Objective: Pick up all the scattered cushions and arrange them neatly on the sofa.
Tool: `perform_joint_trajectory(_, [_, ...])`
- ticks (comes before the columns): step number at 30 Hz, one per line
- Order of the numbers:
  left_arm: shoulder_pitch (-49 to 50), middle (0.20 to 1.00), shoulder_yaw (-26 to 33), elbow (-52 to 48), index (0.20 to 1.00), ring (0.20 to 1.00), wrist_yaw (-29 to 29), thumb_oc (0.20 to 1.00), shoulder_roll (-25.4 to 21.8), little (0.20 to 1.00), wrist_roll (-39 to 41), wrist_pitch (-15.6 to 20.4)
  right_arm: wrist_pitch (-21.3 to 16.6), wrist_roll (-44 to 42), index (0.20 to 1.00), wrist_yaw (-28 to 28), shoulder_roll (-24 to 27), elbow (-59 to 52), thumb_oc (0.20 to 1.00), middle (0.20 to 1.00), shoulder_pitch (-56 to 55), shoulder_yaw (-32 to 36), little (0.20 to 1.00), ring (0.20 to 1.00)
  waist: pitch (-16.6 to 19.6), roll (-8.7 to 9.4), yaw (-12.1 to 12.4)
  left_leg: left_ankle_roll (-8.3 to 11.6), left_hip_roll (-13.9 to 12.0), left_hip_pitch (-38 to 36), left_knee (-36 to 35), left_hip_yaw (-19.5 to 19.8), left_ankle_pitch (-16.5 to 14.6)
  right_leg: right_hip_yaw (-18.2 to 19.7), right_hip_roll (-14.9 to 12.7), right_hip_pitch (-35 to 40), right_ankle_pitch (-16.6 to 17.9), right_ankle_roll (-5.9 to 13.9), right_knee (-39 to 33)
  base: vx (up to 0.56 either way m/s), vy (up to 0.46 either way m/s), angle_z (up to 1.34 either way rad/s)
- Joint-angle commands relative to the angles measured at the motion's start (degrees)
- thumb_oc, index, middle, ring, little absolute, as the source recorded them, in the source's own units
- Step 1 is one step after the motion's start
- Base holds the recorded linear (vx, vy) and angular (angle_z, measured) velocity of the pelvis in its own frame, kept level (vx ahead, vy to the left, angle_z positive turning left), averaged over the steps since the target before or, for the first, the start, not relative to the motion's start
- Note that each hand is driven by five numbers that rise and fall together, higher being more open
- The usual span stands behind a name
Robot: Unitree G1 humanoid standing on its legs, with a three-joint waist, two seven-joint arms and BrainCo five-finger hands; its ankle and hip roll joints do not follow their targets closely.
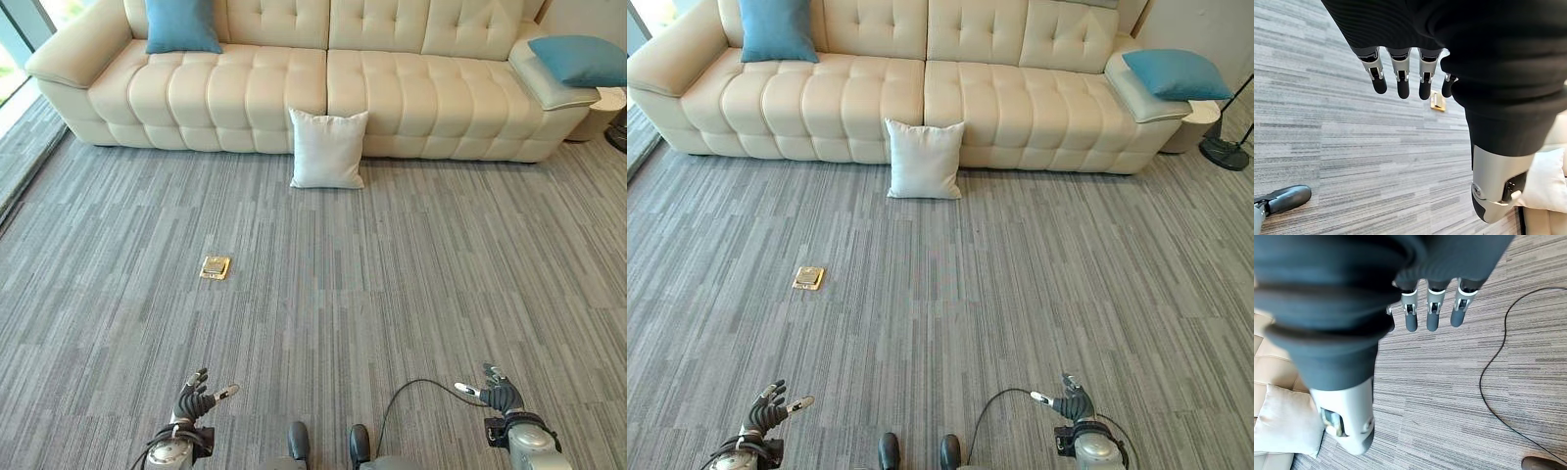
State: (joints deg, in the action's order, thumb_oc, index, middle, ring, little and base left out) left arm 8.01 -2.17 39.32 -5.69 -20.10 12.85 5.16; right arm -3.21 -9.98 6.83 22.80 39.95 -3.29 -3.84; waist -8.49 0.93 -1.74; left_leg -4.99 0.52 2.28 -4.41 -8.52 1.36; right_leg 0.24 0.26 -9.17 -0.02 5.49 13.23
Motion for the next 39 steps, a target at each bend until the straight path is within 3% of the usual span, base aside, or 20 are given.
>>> perform_joint_trajectory(1, [-0.77,1.000,0.90,-2.48,1.000,1.000,-0.74,1.000,-2.54,1.000,0.75,1.72,-1.55,0.47,1.000,0.04,1.13,-4.10,1.000,1.000,1.02,0.59,1.000,1.000,-2.43,0.13,-0.50,2.84,1.50,-6.68,8.32,5.91,-11.13,-0.07,-1.90,-3.11,-1.79,3.20,6.48,0.31,0.064,0.07])
perform_joint_trajectory(4, [-0.84,1.000,0.89,-2.17,1.000,1.000,-0.96,1.000,-2.15,1.000,1.12,1.88,-1.84,0.26,1.000,0.36,1.33,-4.05,1.000,1.000,0.98,0.44,1.000,1.000,-3.40,-0.12,-1.50,3.15,1.68,-9.54,7.37,6.94,-11.45,-2.37,-0.95,-4.95,-1.57,2.88,2.33,0.28,-0.012,0.43])
perform_joint_trajectory(5, [-0.82,1.000,0.84,-2.17,1.000,1.000,-1.32,1.000,-1.67,1.000,1.47,1.84,-1.93,0.15,1.000,0.71,1.37,-4.48,1.000,1.000,0.70,0.16,1.000,1.000,-4.03,-0.06,-2.30,3.73,1.81,-13.03,5.80,7.86,-12.44,-6.07,-0.62,-8.27,0.59,3.28,-4.15,0.41,-0.067,0.19])
perform_joint_trajectory(7, [-1.36,1.000,0.38,-1.68,1.000,1.000,-1.41,1.000,-1.18,1.000,0.79,1.72,-1.71,0.27,1.000,0.65,1.46,-5.11,1.000,1.000,0.00,0.13,1.000,1.000,-4.42,-0.49,-4.01,4.59,1.65,-15.99,5.01,9.76,-13.13,-7.70,-0.23,-11.34,2.69,4.06,-9.14,0.52,-0.076,0.28])
perform_joint_trajectory(12, [-1.82,1.000,-1.06,-1.84,1.000,1.000,-0.67,1.000,-0.74,1.000,-0.40,1.96,-1.47,0.50,1.000,-0.09,1.65,-6.52,1.000,1.000,-2.65,0.99,1.000,1.000,-4.13,-1.37,-6.18,7.52,0.60,-19.93,8.08,12.83,-11.33,-6.97,-0.50,-12.30,4.22,2.52,-6.73,0.44,-0.160,0.67])
perform_joint_trajectory(13, [-2.02,1.000,-2.75,-2.28,1.000,1.000,0.54,1.000,-0.56,1.000,-0.40,1.62,-1.66,-0.50,1.000,-0.47,1.97,-5.60,1.000,1.000,-2.63,1.24,1.000,1.000,-4.60,-2.05,-6.47,11.34,-1.49,-12.29,24.08,10.47,-0.86,-6.85,-0.57,-8.72,2.87,-0.36,-5.02,0.33,-0.222,0.94])
perform_joint_trajectory(15, [-2.47,1.000,-3.37,-2.21,1.000,1.000,0.83,1.000,-0.65,1.000,-0.48,1.56,-2.22,-1.17,1.000,-0.55,2.23,-5.50,1.000,1.000,-2.34,0.82,1.000,1.000,-4.87,-1.73,-6.56,11.62,-2.25,-9.08,30.37,8.99,2.12,-6.66,-0.29,-7.43,1.67,-1.70,-4.92,0.42,-0.292,0.95])
perform_joint_trajectory(16, [-2.67,1.000,-3.53,-2.09,1.000,1.000,1.29,1.000,-1.07,1.000,-0.37,1.49,-1.99,-1.44,1.000,-0.61,2.80,-5.16,1.000,1.000,-1.94,0.42,1.000,1.000,-5.14,-1.24,-5.84,10.49,-4.31,-5.92,36.59,5.47,2.84,-5.75,0.65,-4.76,-1.05,-3.73,-4.54,0.36,-0.241,0.46])
perform_joint_trajectory(18, [-2.74,1.000,-3.43,-1.82,1.000,1.000,1.26,1.000,-1.19,1.000,-0.18,1.35,-1.82,-1.68,1.000,-0.62,2.79,-4.70,1.000,1.000,-1.90,0.44,1.000,1.000,-5.05,-0.69,-5.54,9.78,-5.08,-4.36,37.81,3.87,3.01,-4.95,0.67,-3.75,-1.92,-4.26,-4.38,0.30,-0.149,-0.37])
perform_joint_trajectory(19, [-2.95,1.000,-3.59,-1.64,1.000,1.000,1.30,1.000,-1.10,1.000,0.02,1.30,-1.75,-2.05,1.000,-0.54,3.01,-4.56,1.000,1.000,-1.73,0.26,1.000,1.000,-5.26,-0.23,-4.96,8.64,-5.08,-2.14,38.55,2.98,0.36,-4.16,0.80,-1.91,-2.89,-4.55,-4.35,0.42,-0.160,-0.55])
perform_joint_trajectory(22, [-3.91,1.000,-4.85,-0.62,1.000,1.000,1.67,1.000,-0.85,1.000,-0.20,1.14,-1.95,-3.13,1.000,-0.34,3.08,-5.44,1.000,1.000,-1.92,1.14,1.000,1.000,-6.10,1.74,-3.47,6.67,-3.59,7.05,31.55,0.67,-5.45,-1.80,-0.07,4.40,-4.68,-3.87,-6.54,0.46,-0.111,-0.16])
perform_joint_trajectory(24, [-4.03,1.000,-5.01,-0.48,1.000,1.000,1.51,1.000,-1.02,1.000,-0.44,1.19,-2.10,-3.11,1.000,-0.01,3.25,-5.91,1.000,1.000,-1.78,1.12,1.000,1.000,-6.44,2.01,-3.00,6.63,-2.69,9.88,27.28,0.83,-5.75,-1.31,0.00,5.97,-5.38,-3.47,-7.40,0.33,-0.028,0.02])
perform_joint_trajectory(28, [-3.26,1.000,-4.78,-1.00,1.000,1.000,1.26,1.000,-1.05,1.000,-1.00,1.05,-2.18,-2.32,1.000,0.63,3.55,-6.13,1.000,1.000,-1.12,0.78,1.000,1.000,-6.31,1.53,-1.05,8.03,-1.15,13.96,14.36,3.02,0.00,0.79,1.51,10.96,-6.75,-3.01,-9.56,0.48,0.031,-0.33])
perform_joint_trajectory(29, [-2.61,1.000,-4.35,-0.56,1.000,1.000,0.79,1.000,-0.69,1.000,-1.19,0.78,-1.73,-1.33,1.000,0.97,3.40,-5.82,1.000,1.000,-0.03,0.57,1.000,1.000,-5.60,1.72,0.65,8.79,-0.86,17.79,11.82,3.75,2.98,3.85,2.16,15.40,-8.15,-2.73,-10.35,0.50,0.088,-0.51])
perform_joint_trajectory(32, [-1.37,1.000,-3.41,-0.09,1.000,1.000,1.20,1.000,-0.43,1.000,-1.03,0.58,-1.55,-0.91,1.000,0.09,2.96,-7.46,1.000,1.000,-0.53,0.66,1.000,1.000,-4.24,2.14,1.70,8.22,-1.28,16.41,12.94,3.87,2.20,5.44,1.01,17.77,-9.70,-2.01,-9.48,0.66,0.179,-0.95])
perform_joint_trajectory(33, [-1.17,1.000,-3.30,0.25,1.000,1.000,0.91,1.000,-0.48,1.000,-0.85,0.59,-1.65,-0.36,1.000,-0.02,2.70,-7.39,1.000,1.000,-0.42,0.15,1.000,1.000,-4.03,2.80,2.13,7.49,-0.54,16.54,14.56,3.73,1.42,5.80,-0.13,17.49,-9.11,-1.67,-7.53,0.63,0.235,-1.13])
perform_joint_trajectory(34, [-1.12,1.000,-2.83,-0.53,1.000,1.000,0.81,1.000,-0.84,1.000,-0.64,0.48,-1.58,0.55,1.000,-0.60,2.11,-8.70,1.000,1.000,-0.11,-0.18,1.000,1.000,-3.34,4.42,2.58,5.21,0.48,14.08,15.51,1.84,-2.10,6.77,-3.00,14.58,-1.82,1.70,0.38,0.62,0.234,-0.77])
perform_joint_trajectory(35, [-1.13,1.000,-2.82,-0.53,1.000,1.000,0.81,1.000,-0.84,1.000,-0.64,0.47,-1.58,0.55,1.000,-0.60,2.11,-8.70,1.000,1.000,-0.10,-0.18,1.000,1.000,-3.21,4.33,2.68,5.25,0.33,14.21,15.39,1.79,-1.95,6.88,-2.87,14.37,-1.66,1.68,0.34,0.76,0.270,-1.10])
perform_joint_trajectory(36, [-1.62,1.000,-2.26,-1.34,1.000,1.000,0.43,1.000,-1.82,1.000,-0.53,0.37,-1.76,0.68,1.000,-1.02,1.92,-10.19,1.000,1.000,0.34,-0.36,1.000,1.000,-3.62,4.38,2.56,3.50,1.04,10.73,14.81,1.09,-4.62,6.67,-4.33,11.18,3.34,3.83,8.88,0.30,0.106,-0.87])
perform_joint_trajectory(39, [-2.23,1.000,-1.60,-2.35,1.000,1.000,-0.46,1.000,-2.66,1.000,0.04,0.53,-1.85,1.19,1.000,-1.16,1.18,-10.75,1.000,1.000,1.14,-1.14,1.000,1.000,-4.59,2.76,2.19,1.79,0.73,5.49,13.34,0.94,-7.04,3.69,-5.14,4.82,4.68,2.91,17.85,0.39,0.159,-0.34])
